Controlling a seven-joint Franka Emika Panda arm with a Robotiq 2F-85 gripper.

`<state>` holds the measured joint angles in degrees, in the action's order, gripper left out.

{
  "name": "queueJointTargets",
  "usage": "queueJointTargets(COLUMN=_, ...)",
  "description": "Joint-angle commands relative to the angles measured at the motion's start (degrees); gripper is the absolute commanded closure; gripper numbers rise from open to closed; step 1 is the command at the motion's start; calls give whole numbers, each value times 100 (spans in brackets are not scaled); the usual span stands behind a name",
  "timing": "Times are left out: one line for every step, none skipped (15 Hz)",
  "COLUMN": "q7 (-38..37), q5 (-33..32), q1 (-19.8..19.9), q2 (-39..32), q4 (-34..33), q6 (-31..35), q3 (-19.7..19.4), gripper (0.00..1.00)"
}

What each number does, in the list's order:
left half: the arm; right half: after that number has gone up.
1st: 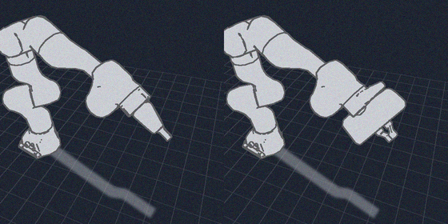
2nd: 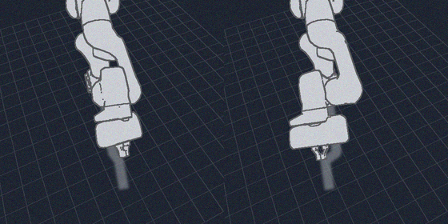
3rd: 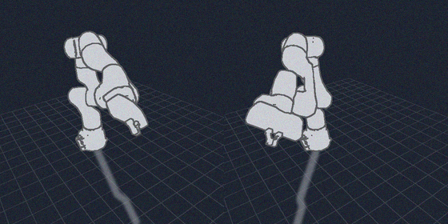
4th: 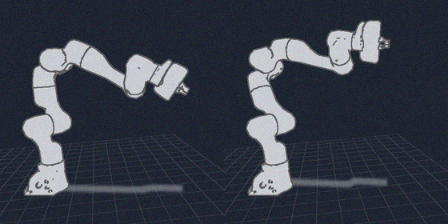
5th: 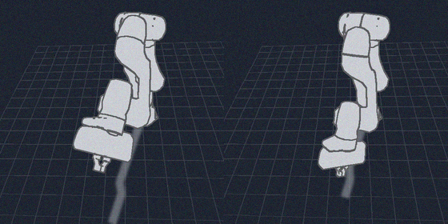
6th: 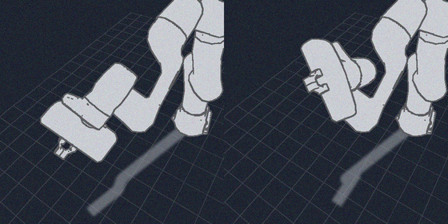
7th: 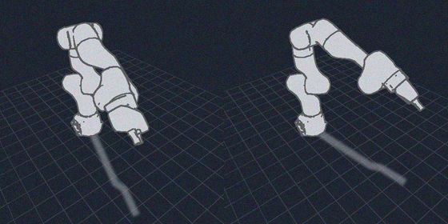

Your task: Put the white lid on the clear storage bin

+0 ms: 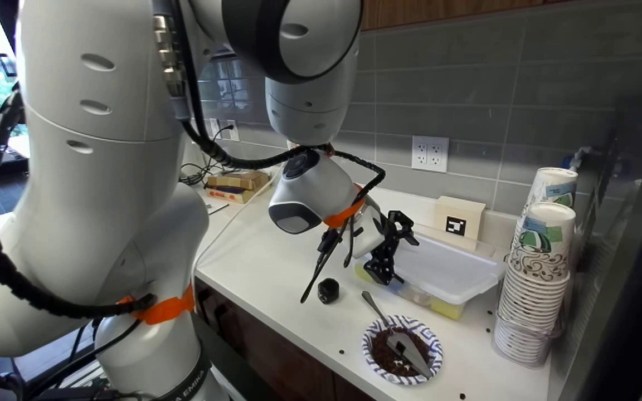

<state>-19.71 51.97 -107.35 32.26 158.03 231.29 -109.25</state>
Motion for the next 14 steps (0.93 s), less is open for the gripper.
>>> queueJointTargets(q7=502, q5=350, q1=-255, q2=-34, q4=1, q6=-234, q3=-201, gripper=0)
queueJointTargets(q7=629, q5=521, q1=-335, q2=-104, q4=-18, q6=-359, q3=-227, gripper=0)
queueJointTargets(q7=784, q5=696, q1=-403, q2=-139, q4=-38, q6=-455, q3=-239, gripper=0)
queueJointTargets(q7=940, q5=867, q1=-459, q2=-153, q4=-65, q6=-546, q3=-229, gripper=0)
queueJointTargets(q7=1047, q5=962, q1=-514, q2=-144, q4=-88, q6=-569, q3=-234, gripper=0)
queueJointTargets(q7=1163, q5=1051, q1=-586, q2=-120, q4=-111, q6=-591, q3=-256, gripper=0)
queueJointTargets(q7=1262, q5=1115, q1=-637, q2=-94, q4=-131, q6=-624, q3=-257, gripper=0)
queueJointTargets(q7=1204, q5=1072, q1=-780, q2=-201, q4=-116, q6=-729, q3=-369, gripper=0)
queueJointTargets(q7=1255, q5=1085, q1=-871, q2=-199, q4=-158, q6=-720, q3=-425, gripper=0)
queueJointTargets(q7=1298, q5=1088, q1=-931, q2=-216, q4=-197, q6=-716, q3=-465, gripper=0)
queueJointTargets(q7=1309, q5=1067, q1=-952, q2=-243, q4=-220, q6=-718, q3=-468, gripper=0)
queueJointTargets(q7=1312, q5=1061, q1=-990, q2=-276, q4=-252, q6=-694, q3=-484, gripper=0)
queueJointTargets(q7=1323, q5=1053, q1=-1008, q2=-306, q4=-269, q6=-686, q3=-491, gripper=0)
queueJointTargets(q7=1372, q5=1075, q1=-1051, q2=-328, q4=-300, q6=-685, q3=-527, gripper=0)
